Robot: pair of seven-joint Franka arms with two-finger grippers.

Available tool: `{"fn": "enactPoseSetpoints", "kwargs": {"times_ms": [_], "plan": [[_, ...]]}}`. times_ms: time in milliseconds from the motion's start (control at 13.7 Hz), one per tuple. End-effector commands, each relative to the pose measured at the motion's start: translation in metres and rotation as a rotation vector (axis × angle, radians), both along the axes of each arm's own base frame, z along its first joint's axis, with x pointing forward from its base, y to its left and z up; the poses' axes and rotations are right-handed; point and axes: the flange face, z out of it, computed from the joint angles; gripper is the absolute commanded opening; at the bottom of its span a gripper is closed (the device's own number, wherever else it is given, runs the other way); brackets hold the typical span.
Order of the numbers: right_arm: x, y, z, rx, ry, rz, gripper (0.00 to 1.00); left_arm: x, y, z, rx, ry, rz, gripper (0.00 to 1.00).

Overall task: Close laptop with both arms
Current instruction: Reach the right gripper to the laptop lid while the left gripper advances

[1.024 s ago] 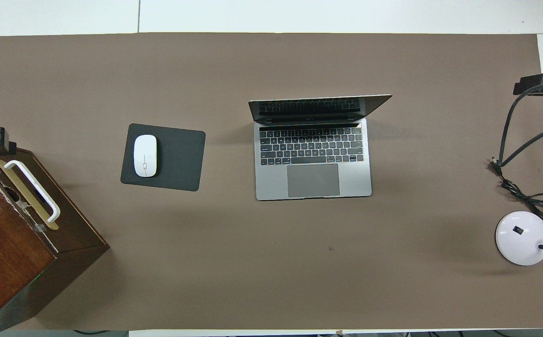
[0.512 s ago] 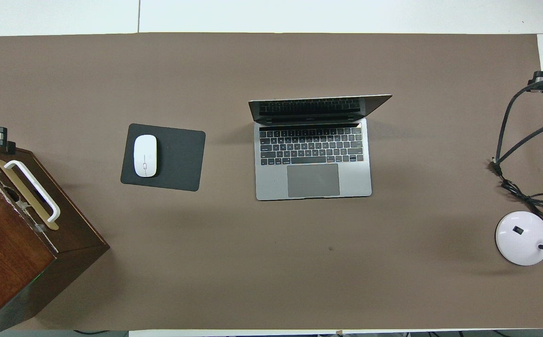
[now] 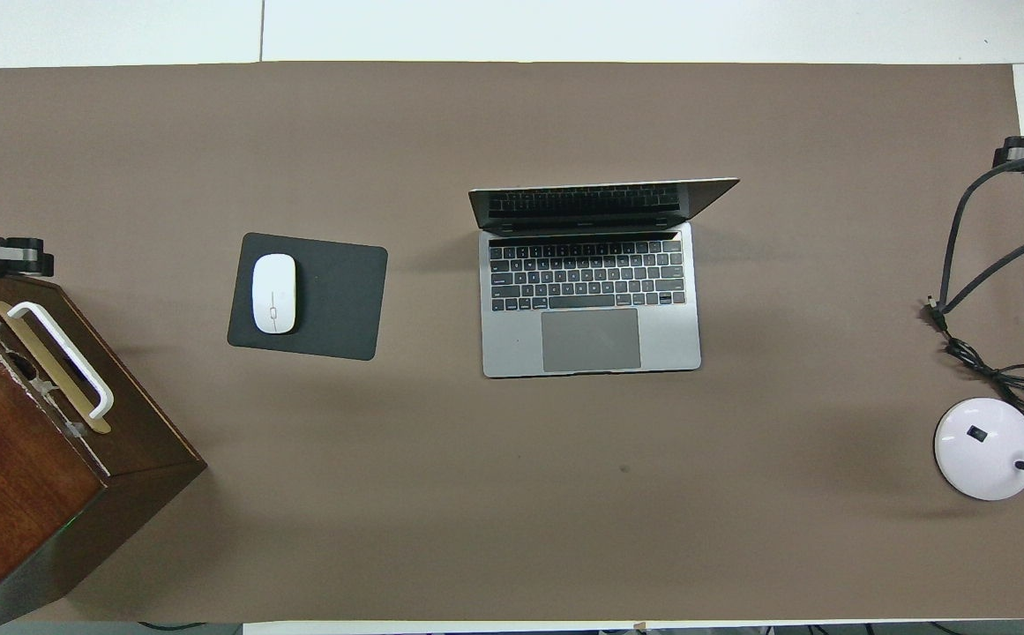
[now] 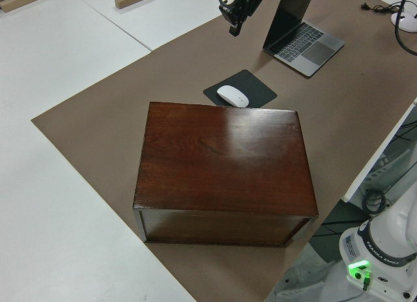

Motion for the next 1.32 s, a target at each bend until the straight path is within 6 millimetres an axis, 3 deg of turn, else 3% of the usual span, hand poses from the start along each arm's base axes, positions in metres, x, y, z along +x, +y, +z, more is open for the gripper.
{"fn": "enactPoseSetpoints", "kwargs": {"times_ms": [0, 73, 439, 878, 1098, 1244], "plan": [[0.004, 0.006, 0.0, -0.02, -0.024, 0.033, 0.0, -0.034, -0.024, -0.025, -0.01, -0.059, -0.058, 0.0], [0.004, 0.01, 0.0, -0.018, -0.024, 0.035, 0.0, -0.04, -0.031, -0.036, -0.012, -0.07, -0.067, 0.0], [0.006, 0.07, 0.003, 0.033, -0.045, 0.003, 0.0, -0.083, -0.074, -0.078, -0.122, -0.18, -0.099, 0.0], [0.008, 0.134, -0.001, 0.053, -0.087, -0.028, 0.0, -0.115, -0.145, -0.101, -0.19, -0.238, -0.124, 0.0], [0.01, 0.165, -0.005, 0.057, -0.114, -0.035, 0.0, -0.13, -0.171, -0.118, -0.21, -0.298, -0.172, 0.0], [0.008, 0.197, -0.011, 0.076, -0.129, -0.059, 0.0, -0.137, -0.184, -0.129, -0.222, -0.339, -0.201, 0.0]]}}
